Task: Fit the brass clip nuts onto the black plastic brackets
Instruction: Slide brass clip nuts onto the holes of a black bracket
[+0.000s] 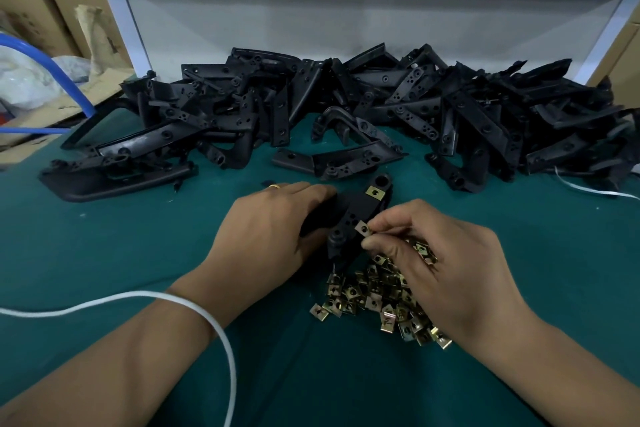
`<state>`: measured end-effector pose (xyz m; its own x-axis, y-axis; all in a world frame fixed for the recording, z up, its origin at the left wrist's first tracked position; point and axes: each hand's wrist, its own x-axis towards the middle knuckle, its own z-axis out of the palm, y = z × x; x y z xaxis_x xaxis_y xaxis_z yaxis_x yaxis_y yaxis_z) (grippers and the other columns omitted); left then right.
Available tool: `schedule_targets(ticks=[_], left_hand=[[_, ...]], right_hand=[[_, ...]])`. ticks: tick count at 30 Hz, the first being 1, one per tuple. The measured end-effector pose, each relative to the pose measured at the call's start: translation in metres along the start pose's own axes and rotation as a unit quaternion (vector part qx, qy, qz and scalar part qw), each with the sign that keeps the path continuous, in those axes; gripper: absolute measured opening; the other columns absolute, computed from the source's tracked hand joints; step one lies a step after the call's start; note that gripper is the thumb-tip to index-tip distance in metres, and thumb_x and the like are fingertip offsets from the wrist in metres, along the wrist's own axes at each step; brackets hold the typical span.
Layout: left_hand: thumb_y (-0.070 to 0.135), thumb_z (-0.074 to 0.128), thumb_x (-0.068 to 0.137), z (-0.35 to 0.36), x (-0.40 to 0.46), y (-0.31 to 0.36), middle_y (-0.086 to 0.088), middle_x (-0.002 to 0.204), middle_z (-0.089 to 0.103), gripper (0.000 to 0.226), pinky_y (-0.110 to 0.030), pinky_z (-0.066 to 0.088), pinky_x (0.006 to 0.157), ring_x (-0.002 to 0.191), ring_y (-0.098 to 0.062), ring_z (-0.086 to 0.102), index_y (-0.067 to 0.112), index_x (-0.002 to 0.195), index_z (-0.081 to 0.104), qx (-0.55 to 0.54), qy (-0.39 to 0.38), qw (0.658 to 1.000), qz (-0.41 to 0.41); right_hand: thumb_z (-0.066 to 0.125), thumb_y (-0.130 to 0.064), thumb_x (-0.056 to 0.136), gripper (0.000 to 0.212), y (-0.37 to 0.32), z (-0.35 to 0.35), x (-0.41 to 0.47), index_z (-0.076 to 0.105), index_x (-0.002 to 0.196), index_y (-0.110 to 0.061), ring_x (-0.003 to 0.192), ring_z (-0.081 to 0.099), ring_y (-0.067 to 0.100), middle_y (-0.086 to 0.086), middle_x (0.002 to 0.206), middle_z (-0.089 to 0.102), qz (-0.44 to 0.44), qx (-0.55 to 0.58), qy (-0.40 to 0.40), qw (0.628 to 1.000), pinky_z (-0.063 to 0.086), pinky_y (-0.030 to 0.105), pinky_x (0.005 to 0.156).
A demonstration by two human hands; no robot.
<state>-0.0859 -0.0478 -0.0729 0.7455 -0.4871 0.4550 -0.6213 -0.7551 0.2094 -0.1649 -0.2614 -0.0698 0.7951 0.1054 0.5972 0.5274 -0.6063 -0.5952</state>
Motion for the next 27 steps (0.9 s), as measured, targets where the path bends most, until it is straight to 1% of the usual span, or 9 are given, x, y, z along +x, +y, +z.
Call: schedule_targets(ticks=[5, 8, 10, 14, 16, 18, 21, 25, 27], left_hand=[[0.041, 0.065, 0.09, -0.001, 0.0, 0.001, 0.01, 0.122, 0.069, 0.051, -0.036, 0.053, 0.08, 0.111, -0.021, 0.064, 0.029, 0.139, 0.058, 0.013, -0.003, 1.0, 0.015], [0.038, 0.065, 0.09, -0.001, -0.001, 0.001, 0.009, 0.122, 0.07, 0.049, -0.036, 0.053, 0.081, 0.109, -0.022, 0.065, 0.028, 0.138, 0.059, 0.016, -0.004, 0.999, 0.027], [0.037, 0.068, 0.09, -0.001, -0.001, 0.002, 0.007, 0.122, 0.071, 0.05, -0.037, 0.053, 0.081, 0.108, -0.024, 0.066, 0.026, 0.137, 0.061, 0.021, -0.002, 0.999, 0.032], [0.036, 0.069, 0.09, -0.001, -0.001, 0.001, 0.004, 0.118, 0.072, 0.047, -0.04, 0.055, 0.078, 0.101, -0.029, 0.068, 0.023, 0.135, 0.063, 0.019, -0.006, 0.998, 0.055], [0.039, 0.06, 0.091, -0.001, -0.002, 0.002, 0.005, 0.118, 0.071, 0.047, -0.04, 0.055, 0.078, 0.101, -0.027, 0.067, 0.024, 0.136, 0.062, 0.004, -0.02, 0.997, 0.071], [0.042, 0.053, 0.094, -0.002, -0.002, 0.002, 0.006, 0.115, 0.071, 0.045, -0.038, 0.053, 0.079, 0.1, -0.024, 0.066, 0.024, 0.135, 0.062, -0.004, -0.022, 0.996, 0.087], [0.044, 0.053, 0.098, -0.001, -0.002, 0.003, 0.008, 0.114, 0.07, 0.042, -0.037, 0.052, 0.082, 0.101, -0.02, 0.066, 0.024, 0.133, 0.063, -0.004, -0.022, 0.995, 0.097], [0.045, 0.049, 0.098, -0.001, -0.002, 0.004, 0.008, 0.117, 0.069, 0.044, -0.037, 0.05, 0.085, 0.101, -0.019, 0.064, 0.024, 0.134, 0.062, -0.013, -0.035, 0.994, 0.102], [0.041, 0.055, 0.096, -0.001, -0.001, 0.003, 0.007, 0.117, 0.069, 0.041, -0.039, 0.05, 0.084, 0.099, -0.02, 0.064, 0.024, 0.133, 0.062, -0.018, -0.041, 0.993, 0.111]], right_hand=[[0.078, -0.01, 0.091, 0.005, 0.006, -0.001, 0.002, 0.077, 0.091, -0.005, 0.087, 0.073, 0.002, -0.005, 0.088, 0.075, -0.091, -0.034, 0.016, 0.995, 0.057, 0.018, 0.076], [0.08, -0.016, 0.091, 0.008, 0.008, -0.003, 0.004, 0.078, 0.089, -0.009, 0.084, 0.071, 0.012, -0.005, 0.09, 0.07, -0.091, -0.032, 0.003, 0.995, 0.056, 0.028, 0.074], [0.081, -0.024, 0.09, 0.01, 0.008, -0.005, 0.005, 0.077, 0.088, -0.015, 0.088, 0.066, 0.014, -0.009, 0.095, 0.063, -0.089, -0.06, 0.002, 0.994, 0.053, 0.027, 0.075], [0.08, -0.045, 0.089, 0.027, 0.011, -0.012, 0.01, 0.078, 0.108, -0.026, 0.112, 0.052, 0.011, -0.015, 0.115, 0.058, -0.104, -0.145, -0.001, 0.984, 0.039, 0.018, 0.098], [0.073, -0.05, 0.092, 0.037, 0.012, -0.014, 0.013, 0.076, 0.122, -0.03, 0.13, 0.046, 0.009, -0.018, 0.132, 0.06, -0.136, -0.174, -0.03, 0.975, 0.03, 0.026, 0.112], [0.066, -0.052, 0.095, 0.039, 0.014, -0.015, 0.014, 0.075, 0.126, -0.032, 0.138, 0.046, 0.009, -0.021, 0.138, 0.061, -0.16, -0.183, -0.069, 0.968, 0.025, 0.036, 0.117], [0.06, -0.054, 0.097, 0.035, 0.013, -0.015, 0.015, 0.075, 0.121, -0.033, 0.137, 0.051, 0.007, -0.024, 0.128, 0.066, -0.147, -0.185, -0.104, 0.966, 0.022, 0.042, 0.121], [0.058, -0.052, 0.099, 0.029, 0.006, -0.008, 0.013, 0.075, 0.109, -0.031, 0.123, 0.058, 0.008, -0.021, 0.112, 0.068, -0.148, -0.204, -0.087, 0.964, 0.026, 0.043, 0.118], [0.059, -0.049, 0.1, 0.028, 0.003, -0.006, 0.013, 0.076, 0.107, -0.029, 0.119, 0.06, 0.009, -0.021, 0.11, 0.068, -0.154, -0.205, -0.076, 0.963, 0.03, 0.044, 0.116]])
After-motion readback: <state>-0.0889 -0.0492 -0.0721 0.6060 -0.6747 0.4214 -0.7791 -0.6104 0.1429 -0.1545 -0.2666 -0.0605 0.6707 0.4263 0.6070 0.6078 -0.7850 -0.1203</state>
